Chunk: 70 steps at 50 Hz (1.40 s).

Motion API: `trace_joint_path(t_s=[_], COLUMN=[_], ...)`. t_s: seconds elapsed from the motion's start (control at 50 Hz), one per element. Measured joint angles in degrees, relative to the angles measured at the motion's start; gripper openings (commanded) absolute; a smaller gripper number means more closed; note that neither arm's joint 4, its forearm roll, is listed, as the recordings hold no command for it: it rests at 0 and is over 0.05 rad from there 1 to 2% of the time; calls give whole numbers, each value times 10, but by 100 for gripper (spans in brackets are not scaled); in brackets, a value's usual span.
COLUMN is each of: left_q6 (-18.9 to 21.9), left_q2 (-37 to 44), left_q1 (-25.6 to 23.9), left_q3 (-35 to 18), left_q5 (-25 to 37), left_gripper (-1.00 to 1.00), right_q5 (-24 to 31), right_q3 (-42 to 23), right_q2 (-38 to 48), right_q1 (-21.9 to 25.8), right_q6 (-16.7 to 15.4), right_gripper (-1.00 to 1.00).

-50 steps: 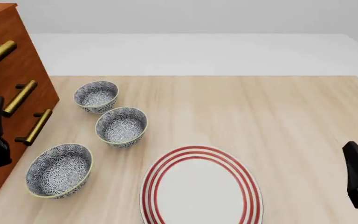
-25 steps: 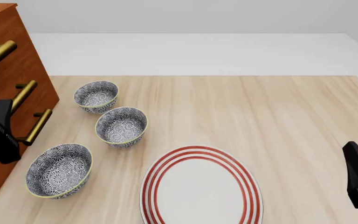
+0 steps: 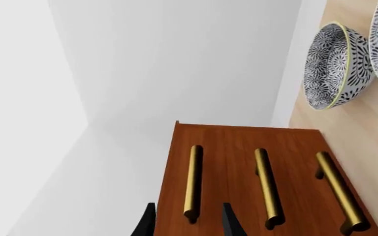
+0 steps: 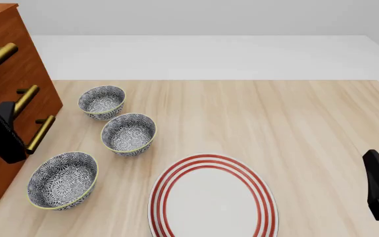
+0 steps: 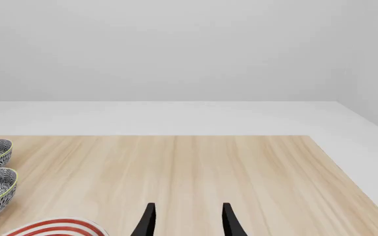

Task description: Open the top drawer of the cabinet.

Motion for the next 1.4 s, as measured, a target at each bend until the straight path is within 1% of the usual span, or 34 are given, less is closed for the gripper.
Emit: trace_joint_path(t_s=[0.38, 0.52, 0.96, 1.4], left_q6=[-1, 5, 14, 17], left_q2=[30, 35, 39, 76], left_q1=[22, 26, 37, 55], left_q3=[-10, -11, -23, -35], left_q5=[-19, -25, -23, -48], left_gripper=[100, 100, 100, 100], right_q5=[0, 0, 0, 0], right_q3=[0, 0, 0, 0], right_q2=[0, 0, 0, 0], right_q1=[0, 0, 0, 0], right_q6=[0, 0, 0, 0], right_gripper=[100, 100, 100, 100])
